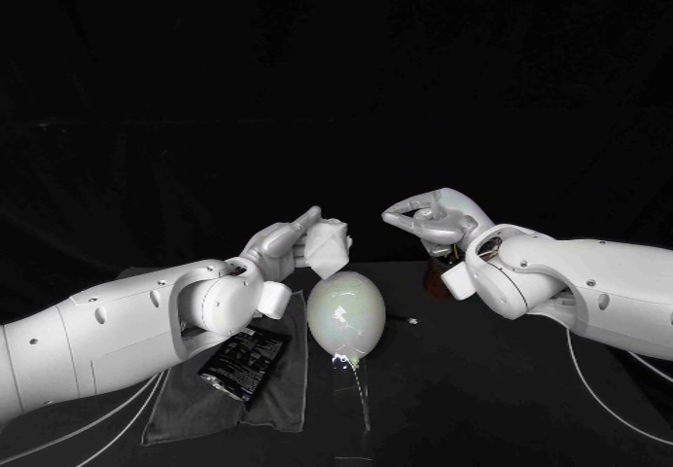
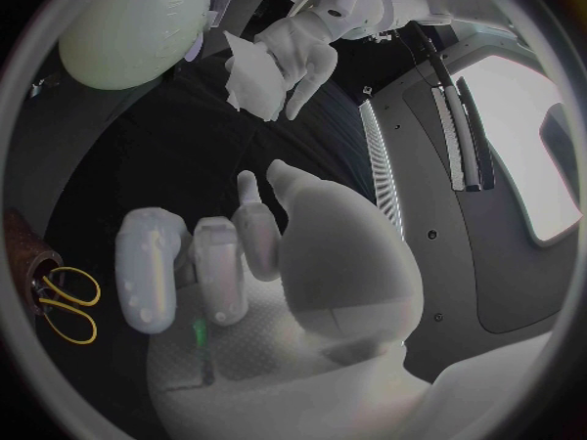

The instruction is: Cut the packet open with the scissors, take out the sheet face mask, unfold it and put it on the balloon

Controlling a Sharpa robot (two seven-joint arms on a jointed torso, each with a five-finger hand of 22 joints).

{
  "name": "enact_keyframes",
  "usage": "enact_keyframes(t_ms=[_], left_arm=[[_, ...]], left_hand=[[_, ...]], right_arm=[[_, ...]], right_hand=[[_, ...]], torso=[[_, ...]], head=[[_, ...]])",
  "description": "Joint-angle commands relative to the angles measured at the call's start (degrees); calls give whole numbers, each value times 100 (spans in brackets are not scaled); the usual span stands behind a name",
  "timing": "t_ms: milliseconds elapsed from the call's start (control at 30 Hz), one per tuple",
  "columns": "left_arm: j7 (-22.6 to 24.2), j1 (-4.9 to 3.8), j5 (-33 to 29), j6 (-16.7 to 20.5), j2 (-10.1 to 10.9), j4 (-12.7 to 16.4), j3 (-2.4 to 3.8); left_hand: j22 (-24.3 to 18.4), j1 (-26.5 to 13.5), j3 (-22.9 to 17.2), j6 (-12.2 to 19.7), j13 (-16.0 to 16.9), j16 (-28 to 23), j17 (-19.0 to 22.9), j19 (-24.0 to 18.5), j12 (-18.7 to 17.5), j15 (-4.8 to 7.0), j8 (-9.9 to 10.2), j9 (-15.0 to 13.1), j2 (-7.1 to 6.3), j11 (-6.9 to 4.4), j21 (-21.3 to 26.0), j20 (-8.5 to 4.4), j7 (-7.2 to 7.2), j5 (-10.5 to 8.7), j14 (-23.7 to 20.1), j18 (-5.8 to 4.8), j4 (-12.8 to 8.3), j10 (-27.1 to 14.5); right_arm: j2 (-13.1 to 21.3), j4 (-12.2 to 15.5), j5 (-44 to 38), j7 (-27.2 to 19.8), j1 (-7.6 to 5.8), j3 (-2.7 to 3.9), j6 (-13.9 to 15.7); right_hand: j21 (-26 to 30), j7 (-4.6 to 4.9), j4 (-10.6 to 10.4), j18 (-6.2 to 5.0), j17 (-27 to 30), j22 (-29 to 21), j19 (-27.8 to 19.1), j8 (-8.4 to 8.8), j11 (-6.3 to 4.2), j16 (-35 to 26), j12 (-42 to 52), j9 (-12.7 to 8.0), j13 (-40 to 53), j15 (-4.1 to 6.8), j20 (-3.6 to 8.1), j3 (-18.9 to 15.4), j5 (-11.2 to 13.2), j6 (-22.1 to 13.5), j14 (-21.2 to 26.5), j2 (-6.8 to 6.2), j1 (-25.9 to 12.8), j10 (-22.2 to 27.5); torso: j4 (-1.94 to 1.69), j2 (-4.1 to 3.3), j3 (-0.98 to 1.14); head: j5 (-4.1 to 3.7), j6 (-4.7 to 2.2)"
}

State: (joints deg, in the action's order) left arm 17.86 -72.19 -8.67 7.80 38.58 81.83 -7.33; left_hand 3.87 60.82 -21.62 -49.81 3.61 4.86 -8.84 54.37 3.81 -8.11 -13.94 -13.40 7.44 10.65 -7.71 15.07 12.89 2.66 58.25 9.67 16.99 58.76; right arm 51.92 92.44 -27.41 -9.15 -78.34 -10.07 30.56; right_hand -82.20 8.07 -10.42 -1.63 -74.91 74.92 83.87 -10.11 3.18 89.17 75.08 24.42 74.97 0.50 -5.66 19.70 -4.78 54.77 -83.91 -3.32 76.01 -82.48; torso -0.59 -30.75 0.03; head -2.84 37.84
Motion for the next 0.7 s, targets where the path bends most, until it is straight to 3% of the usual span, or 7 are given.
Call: enact_keyframes(t_ms=[33, 167, 267, 367, 700], left_arm=[[97, -8, -105, -131, -4, 19, 9], [94, -8, -138, -149, -1, 24, 9], [86, -8, -174, -159, 2, 29, 9], [78, -8, -194, -161, 4, 33, 9], [63, -8, -232, -148, 15, 46, 9]], left_hand=[[-4, -90, 63, 22, 4, -36, 7, 32, -19, -57, 30, 10, 27, 4, 19, 20, 55, 23, 1, 95, -1, -33], [-4, -331, 290, 34, 3, -55, 13, 24, -22, -70, 49, 33, 219, 22, 47, 28, 78, 22, -12, 95, 4, -71], [-3, -424, 386, 37, 3, -60, 15, 22, -22, -73, 54, 41, 273, 24, 56, 31, 91, 28, -17, 94, 4, -82], [-2, -854, 779, 47, 4, -75, 24, 7, -20, -89, 71, 64, 380, 46, 81, 41, 109, 21, -40, 95, 9, -120], [-2, -1148, 1211, 58, 3, -85, 37, -15, -22, -99, 87, 88, 289, 57, 105, 52, 121, 17, -68, 94, 4, -151]], right_arm=[[2, 14, -86, -26, 2, 2, -69], [4, 21, -102, -28, 2, 2, -65], [5, 26, -124, -30, 2, 2, -62], [5, 32, -153, -30, 2, 2, -58], [-30, 65, -571, -36, 2, 3, 2]], right_hand=[[-21, -10, 20, -17, -1450, 1269, 214, 25, -4, 36, 13, -6, 520, 22, 18, 4, -29, 36, -590, -7, 45, -15], [-25, -11, 34, -15, -1453, 1271, 217, 29, -6, 39, 20, -11, 524, 23, 20, 16, -37, 41, -591, -5, 58, -19], [-24, -11, 40, -16, -1456, 1270, 216, 30, -6, 41, 21, -13, 525, 23, 20, 21, -39, 42, -592, -6, 64, -20], [-29, -11, 48, -14, -1457, 1272, 219, 32, -7, 41, 16, -16, 521, 24, 21, 26, -41, 43, -592, -8, 72, -18], [-28, -14, 130, -15, -1453, 1272, 219, 43, -11, 38, 9, -34, 515, 29, 27, 70, -41, 60, -591, -38, 143, -14]], torso=[[1, 1, 1], [4, -1, 2], [3, -2, 4], [3, -3, 5], [2, -3, 3]], head=[[33, -13], [103, -26], [137, -34], [169, -31], [249, -27]])
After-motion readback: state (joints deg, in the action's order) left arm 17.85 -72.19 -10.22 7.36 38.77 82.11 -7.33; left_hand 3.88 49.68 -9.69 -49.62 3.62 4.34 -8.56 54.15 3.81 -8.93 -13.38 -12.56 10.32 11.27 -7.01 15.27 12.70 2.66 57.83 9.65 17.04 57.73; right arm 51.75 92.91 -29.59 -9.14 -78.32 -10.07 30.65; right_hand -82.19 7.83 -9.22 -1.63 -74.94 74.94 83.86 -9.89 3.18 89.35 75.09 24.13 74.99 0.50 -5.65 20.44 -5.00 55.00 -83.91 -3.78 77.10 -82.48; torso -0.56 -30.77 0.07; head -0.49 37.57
